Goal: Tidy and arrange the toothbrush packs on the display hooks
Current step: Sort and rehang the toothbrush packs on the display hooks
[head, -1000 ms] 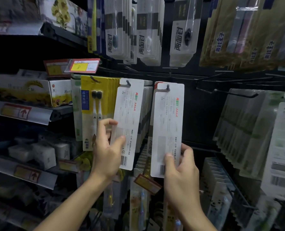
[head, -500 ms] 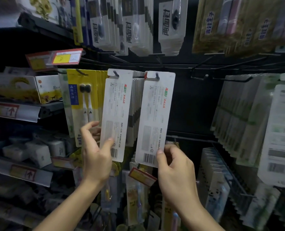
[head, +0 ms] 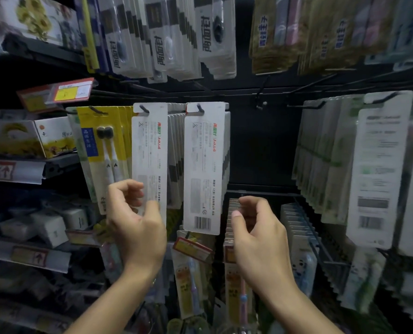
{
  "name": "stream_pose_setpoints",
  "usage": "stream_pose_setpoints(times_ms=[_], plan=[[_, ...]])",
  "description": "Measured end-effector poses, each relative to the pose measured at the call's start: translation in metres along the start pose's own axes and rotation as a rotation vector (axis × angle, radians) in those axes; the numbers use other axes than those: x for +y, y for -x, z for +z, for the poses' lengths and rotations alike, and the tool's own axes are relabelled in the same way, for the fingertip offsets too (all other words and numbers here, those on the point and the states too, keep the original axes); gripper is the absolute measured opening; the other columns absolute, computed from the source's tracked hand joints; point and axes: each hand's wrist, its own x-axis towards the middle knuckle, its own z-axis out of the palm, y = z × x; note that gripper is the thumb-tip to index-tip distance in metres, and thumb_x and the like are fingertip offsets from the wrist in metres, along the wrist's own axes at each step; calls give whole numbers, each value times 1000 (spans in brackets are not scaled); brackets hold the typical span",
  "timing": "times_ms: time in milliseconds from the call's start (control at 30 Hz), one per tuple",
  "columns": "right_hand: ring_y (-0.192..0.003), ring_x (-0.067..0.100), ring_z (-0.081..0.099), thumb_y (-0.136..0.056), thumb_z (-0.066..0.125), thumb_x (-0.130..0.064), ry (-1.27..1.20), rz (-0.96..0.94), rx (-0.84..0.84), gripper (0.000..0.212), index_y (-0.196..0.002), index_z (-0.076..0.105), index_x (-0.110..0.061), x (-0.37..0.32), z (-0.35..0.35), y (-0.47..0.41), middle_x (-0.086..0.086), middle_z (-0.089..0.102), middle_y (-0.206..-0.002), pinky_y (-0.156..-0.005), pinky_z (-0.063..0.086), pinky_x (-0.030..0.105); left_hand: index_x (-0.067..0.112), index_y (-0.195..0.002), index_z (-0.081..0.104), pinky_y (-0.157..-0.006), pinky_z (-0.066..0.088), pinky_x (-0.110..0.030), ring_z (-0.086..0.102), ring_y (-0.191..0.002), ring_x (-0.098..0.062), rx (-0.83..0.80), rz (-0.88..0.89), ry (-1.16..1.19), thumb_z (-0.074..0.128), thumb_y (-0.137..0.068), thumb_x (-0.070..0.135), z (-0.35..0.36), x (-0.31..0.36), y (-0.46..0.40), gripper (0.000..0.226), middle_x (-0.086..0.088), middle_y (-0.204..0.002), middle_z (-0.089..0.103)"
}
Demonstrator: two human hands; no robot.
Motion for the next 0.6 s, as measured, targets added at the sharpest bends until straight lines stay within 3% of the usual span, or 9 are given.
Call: stream_pose_setpoints(times_ms=[333, 600], plan=[[-100, 4, 63, -102, 59, -33, -12, -16, 106, 19, -121, 59, -34, 11, -54, 0, -15, 66, -106, -90, 56, 39, 21, -94, 57, -66, 49, -34, 58, -77, -16, -170, 71, 73, 62, -84, 4, 37, 65, 37, 20, 3, -85, 58], [-97, 6, 63, -101, 58, -32, 15, -20, 237, 18, -120, 59, -32, 30, -113, -5, -14, 66, -104, -87, 55, 36, 20, -92, 57, -64, 43, -16, 56, -73, -8, -341, 116, 204, 60, -80, 4, 85, 120, 88, 20, 8, -81, 56]])
